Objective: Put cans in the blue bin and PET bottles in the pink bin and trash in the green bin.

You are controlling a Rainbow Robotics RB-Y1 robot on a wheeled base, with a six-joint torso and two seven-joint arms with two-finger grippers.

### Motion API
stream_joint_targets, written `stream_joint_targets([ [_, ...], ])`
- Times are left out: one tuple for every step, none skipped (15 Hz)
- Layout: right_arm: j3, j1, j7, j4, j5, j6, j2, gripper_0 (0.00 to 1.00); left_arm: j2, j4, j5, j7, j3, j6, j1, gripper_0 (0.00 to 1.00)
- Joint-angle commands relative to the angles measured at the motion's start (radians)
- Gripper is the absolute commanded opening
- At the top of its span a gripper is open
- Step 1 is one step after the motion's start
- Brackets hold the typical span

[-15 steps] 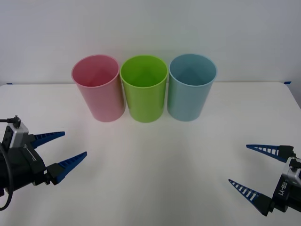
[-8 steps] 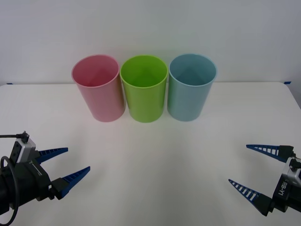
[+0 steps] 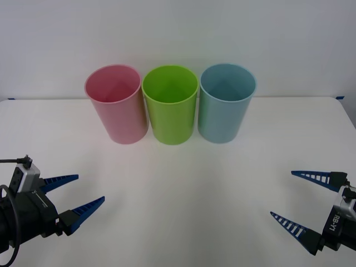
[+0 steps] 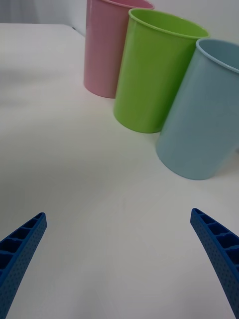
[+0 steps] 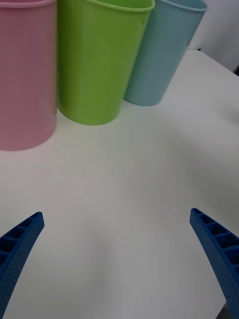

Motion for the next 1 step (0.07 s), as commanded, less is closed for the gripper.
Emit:
stream_joint_targets([
  [0.000, 0.000, 0.000, 0.000, 0.000, 0.000, 0.000, 1.00, 0.000, 0.000, 0.000, 0.000, 0.000, 0.000, 0.000, 1.00],
])
